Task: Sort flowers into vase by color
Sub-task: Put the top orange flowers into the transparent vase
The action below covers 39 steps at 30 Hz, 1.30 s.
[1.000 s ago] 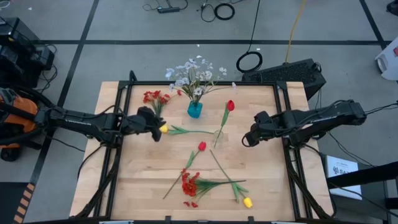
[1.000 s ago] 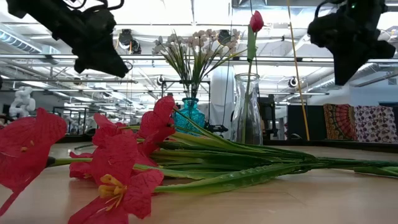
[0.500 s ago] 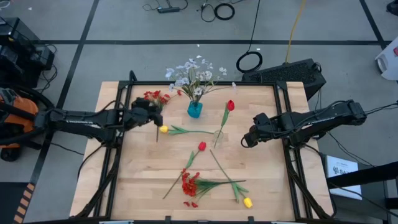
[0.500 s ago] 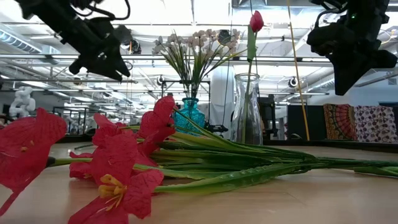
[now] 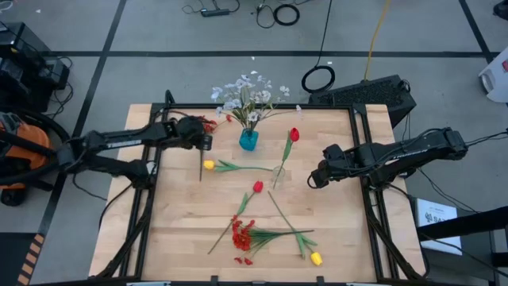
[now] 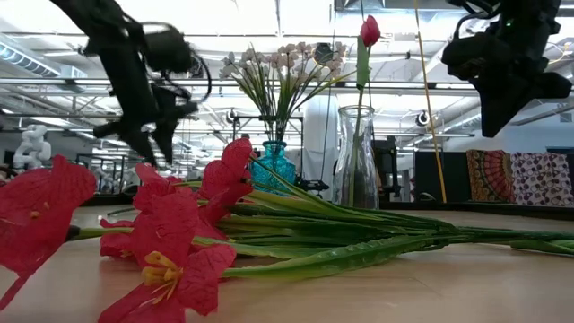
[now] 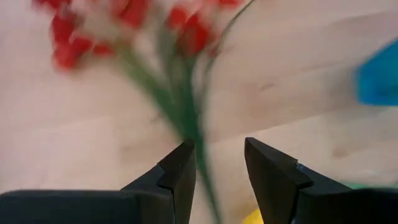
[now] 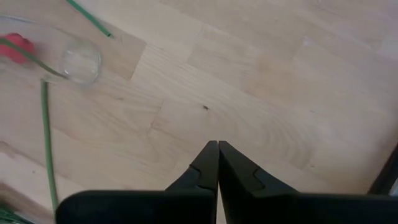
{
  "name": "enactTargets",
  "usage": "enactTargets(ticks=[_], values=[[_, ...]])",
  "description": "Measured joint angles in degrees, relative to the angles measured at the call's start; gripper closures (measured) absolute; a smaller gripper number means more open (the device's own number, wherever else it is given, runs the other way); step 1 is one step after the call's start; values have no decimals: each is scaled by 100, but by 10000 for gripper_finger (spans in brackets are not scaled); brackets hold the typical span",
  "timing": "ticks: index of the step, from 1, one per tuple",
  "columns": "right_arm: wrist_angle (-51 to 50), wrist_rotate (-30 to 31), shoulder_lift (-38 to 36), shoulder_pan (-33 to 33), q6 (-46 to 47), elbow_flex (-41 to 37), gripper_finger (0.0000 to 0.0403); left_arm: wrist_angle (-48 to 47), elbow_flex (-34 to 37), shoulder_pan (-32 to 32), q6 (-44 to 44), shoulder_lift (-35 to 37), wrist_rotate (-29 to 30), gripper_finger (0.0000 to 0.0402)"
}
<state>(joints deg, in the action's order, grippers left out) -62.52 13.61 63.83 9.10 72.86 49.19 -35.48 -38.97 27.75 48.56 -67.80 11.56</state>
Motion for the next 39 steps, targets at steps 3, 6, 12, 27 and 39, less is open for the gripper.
enactTargets(ticks=[3, 6, 12, 27, 39], values=[[100, 2, 0, 0, -2, 0, 403, -167, -1, 138, 60, -359, -28, 258], [156, 11, 0, 0, 0, 0, 403, -120, 1, 201, 45, -667, -54, 258], [234, 13, 1, 0, 0, -2, 403, -57, 1, 234, 42, -1175, -79, 258], [466, 29, 2, 0, 0, -2, 403, 303, 1, 230, 46, -1324, -389, 258], [577, 175, 2, -2, 0, -2, 403, 427, -14, 227, 14, -1833, -395, 258]])
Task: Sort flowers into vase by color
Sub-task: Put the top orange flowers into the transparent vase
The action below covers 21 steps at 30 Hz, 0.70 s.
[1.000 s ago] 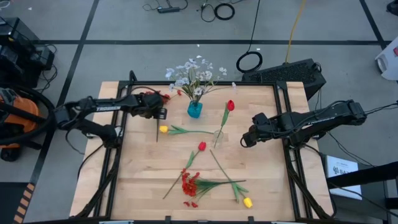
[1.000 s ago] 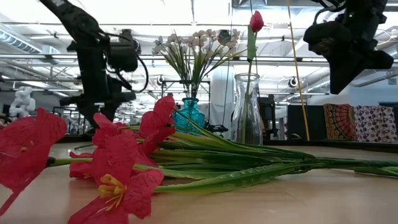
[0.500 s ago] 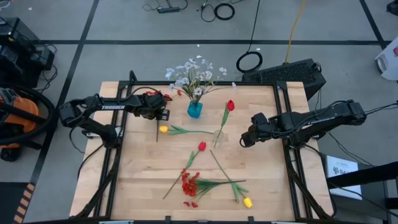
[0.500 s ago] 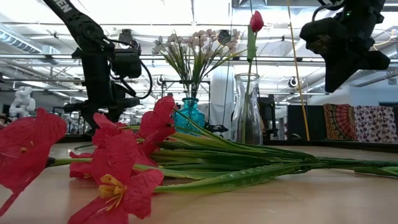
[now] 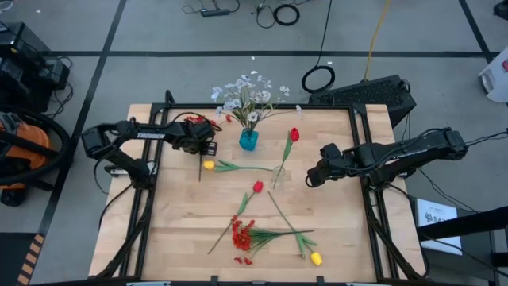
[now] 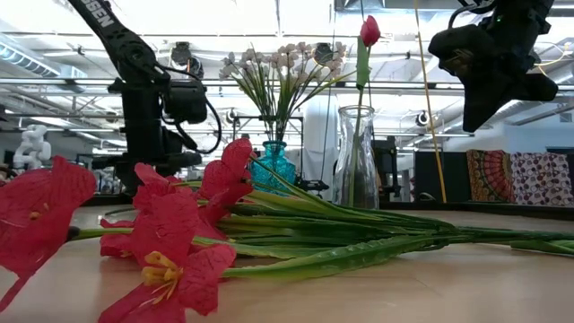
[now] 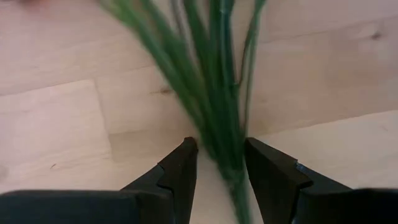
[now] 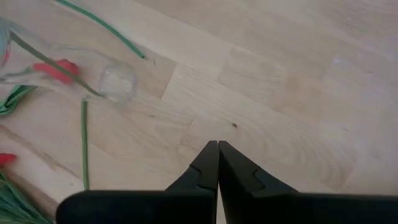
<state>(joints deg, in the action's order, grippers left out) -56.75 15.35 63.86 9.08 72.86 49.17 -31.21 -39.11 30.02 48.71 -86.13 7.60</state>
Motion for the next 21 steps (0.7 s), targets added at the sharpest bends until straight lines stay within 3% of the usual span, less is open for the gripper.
enactTargets(ticks=[11, 19, 21], values=[[-46, -41, 1, 2, -322, -2, 403, -76, -27, 40, -407, -296, -151, 266], [-37, -28, 2, 2, -29, -2, 403, -143, -27, 85, -893, -293, -313, 378], [-30, -26, 2, 2, 20, -2, 403, -147, -20, 85, -1017, -252, -317, 388]])
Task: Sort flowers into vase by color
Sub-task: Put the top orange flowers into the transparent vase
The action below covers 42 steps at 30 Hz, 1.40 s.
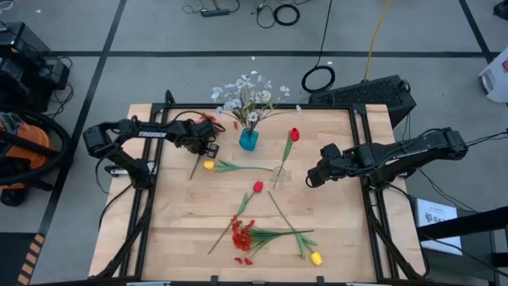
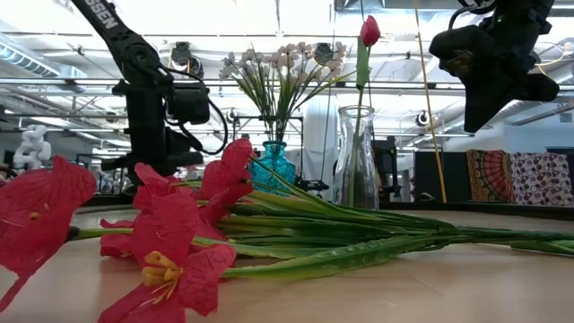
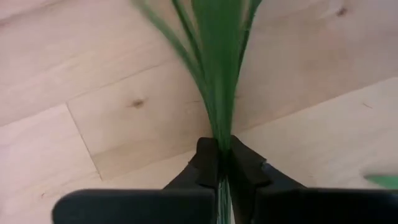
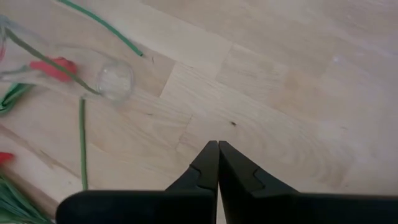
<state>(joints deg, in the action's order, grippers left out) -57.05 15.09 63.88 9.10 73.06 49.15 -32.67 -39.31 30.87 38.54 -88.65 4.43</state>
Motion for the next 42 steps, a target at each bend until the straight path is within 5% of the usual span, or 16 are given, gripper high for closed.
enactTargets(ticks=[6, 15, 26, 30, 35, 42], values=[[41, 0, 0, 0, -10, 0, 403, -611, 100, 4, 139, 686, 192, 384], [37, 134, 34, 4, -378, 0, 403, -1486, 59, -333, 1873, 2874, 686, 384], [-28, -623, 92, 299, -1412, -273, 403, -569, 57, -2775, 3916, 4547, 2652, 384], [442, -1070, -32, 533, -1397, -897, 403, 317, 50, -3869, 3863, 4402, 3659, 384], [2440, -1405, -469, 890, -1495, -1888, 403, 1396, 46, -4894, 3230, 3880, 4658, 384], [4251, -1346, -1188, 1153, -2008, -2802, 403, 3751, 46, -5488, 651, 3089, 4948, 384]])
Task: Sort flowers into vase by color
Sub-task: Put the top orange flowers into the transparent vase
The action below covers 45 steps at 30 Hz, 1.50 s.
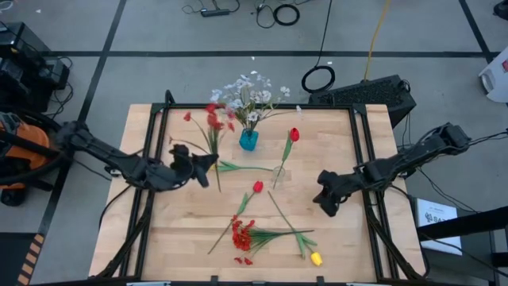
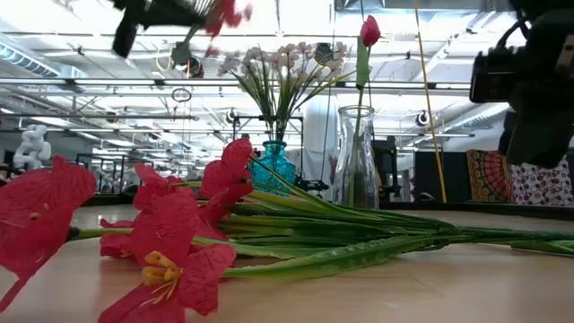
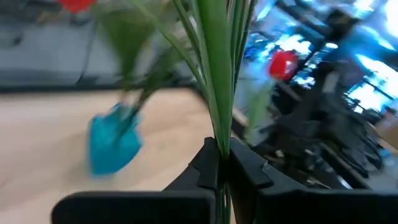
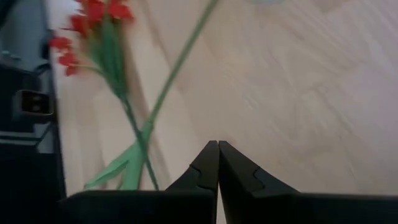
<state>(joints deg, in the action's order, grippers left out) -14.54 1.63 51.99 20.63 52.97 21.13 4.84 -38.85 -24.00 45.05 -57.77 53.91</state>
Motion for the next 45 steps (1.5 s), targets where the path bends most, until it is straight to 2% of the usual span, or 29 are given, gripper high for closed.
enactTargets(ticks=[4, 7, 14, 17, 19, 26, 33, 45], values=[[135, 48, -217, 14, -226, -211, 403, 1950, -4, -56, -1868, -570, -55, 384], [146, 221, -250, 12, -302, -283, 403, 3159, -4, -47, -3205, -1012, -432, 384], [150, 292, -250, 12, -300, -322, 403, 5013, -7, 153, -4901, -1895, -1330, 384], [150, 290, -250, 12, -308, -321, 403, 5511, -86, 385, -5001, -2198, -1930, 384], [150, 295, -250, 12, -311, -320, 403, 5540, -305, 556, -4990, -2404, -2099, 384], [150, 296, -250, 12, -311, -321, 403, 5016, -1322, 1090, -5038, -3190, -2783, 384], [216, 297, -248, 12, -306, -320, 403, 5009, -1676, 1547, -4990, -3748, -3715, 384], [293, 304, -248, 12, -308, -320, 403, 5576, -1674, 1805, -4989, -4272, -4075, 384]])
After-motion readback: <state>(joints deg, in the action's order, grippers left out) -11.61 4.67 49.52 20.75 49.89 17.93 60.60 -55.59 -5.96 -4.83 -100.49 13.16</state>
